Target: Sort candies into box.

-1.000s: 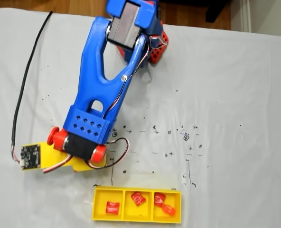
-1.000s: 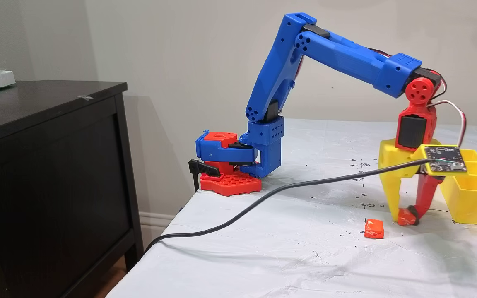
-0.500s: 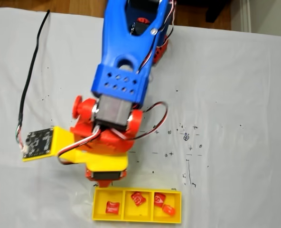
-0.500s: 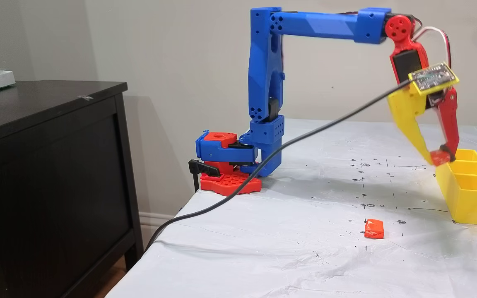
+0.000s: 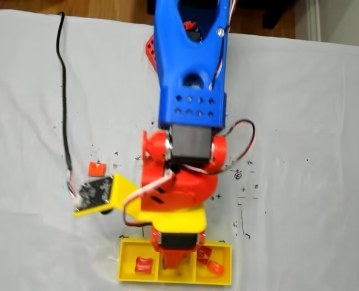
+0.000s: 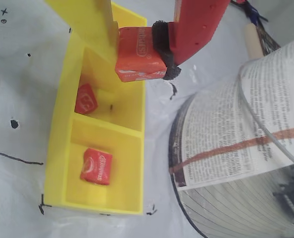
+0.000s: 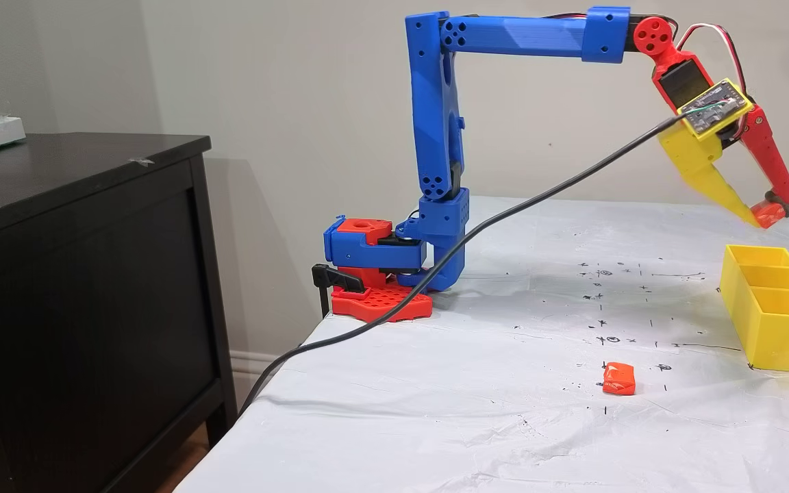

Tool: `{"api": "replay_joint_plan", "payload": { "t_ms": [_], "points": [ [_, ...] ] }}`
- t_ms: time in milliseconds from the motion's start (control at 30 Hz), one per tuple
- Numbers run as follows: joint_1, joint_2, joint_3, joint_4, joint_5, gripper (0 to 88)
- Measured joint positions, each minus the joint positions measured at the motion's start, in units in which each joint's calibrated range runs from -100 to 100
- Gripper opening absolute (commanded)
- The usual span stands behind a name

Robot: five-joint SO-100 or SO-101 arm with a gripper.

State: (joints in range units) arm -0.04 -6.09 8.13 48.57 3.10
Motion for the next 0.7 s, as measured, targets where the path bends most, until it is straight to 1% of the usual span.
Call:
{"api": "replay_joint_plan", "payload": {
  "t_ms": [300,700],
  "points": [
    [-1.7,3.9,1.4,-3.5,0.0,0.1],
    [-1.7,9.4,1.3,-4.4,0.3,0.1]
  ]
}}
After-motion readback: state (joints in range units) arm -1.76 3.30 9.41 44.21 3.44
